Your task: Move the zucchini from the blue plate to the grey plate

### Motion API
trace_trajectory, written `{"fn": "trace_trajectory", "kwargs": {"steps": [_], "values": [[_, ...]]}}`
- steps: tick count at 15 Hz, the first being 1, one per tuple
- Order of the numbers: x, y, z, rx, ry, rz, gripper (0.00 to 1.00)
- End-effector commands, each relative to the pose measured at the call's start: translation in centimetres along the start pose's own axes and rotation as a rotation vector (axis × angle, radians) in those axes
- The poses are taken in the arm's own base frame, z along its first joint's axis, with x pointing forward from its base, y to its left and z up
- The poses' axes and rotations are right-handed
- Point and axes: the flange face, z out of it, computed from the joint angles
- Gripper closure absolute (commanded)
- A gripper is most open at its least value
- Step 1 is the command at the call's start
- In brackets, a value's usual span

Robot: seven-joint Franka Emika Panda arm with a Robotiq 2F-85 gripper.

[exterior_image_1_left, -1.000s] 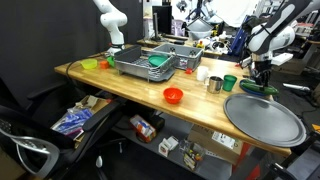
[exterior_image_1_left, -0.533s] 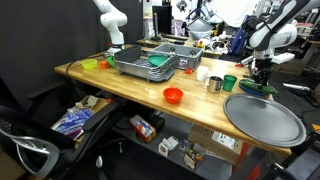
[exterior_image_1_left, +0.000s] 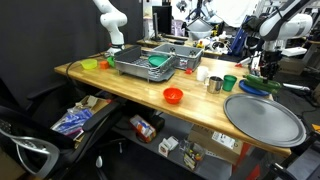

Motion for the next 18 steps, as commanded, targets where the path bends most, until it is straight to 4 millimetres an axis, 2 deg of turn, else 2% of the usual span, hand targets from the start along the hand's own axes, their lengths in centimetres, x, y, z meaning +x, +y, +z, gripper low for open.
{"fn": "trace_trajectory", "kwargs": {"steps": [1,5,11,14,18], "values": [[-2.4,-2.6,-1.3,0.071,0.061,-0.016,0.85],[-4.6,-6.7,-1.0,0.140,0.092,-0.014,0.85],[-9.9,-11.4,2.2,0.201,0.078,0.011,0.85],[-12.6,-13.7,3.2,0.239,0.063,-0.030,0.85],[-15.4,-16.5,3.3,0.284,0.043,-0.131,0.85]]}}
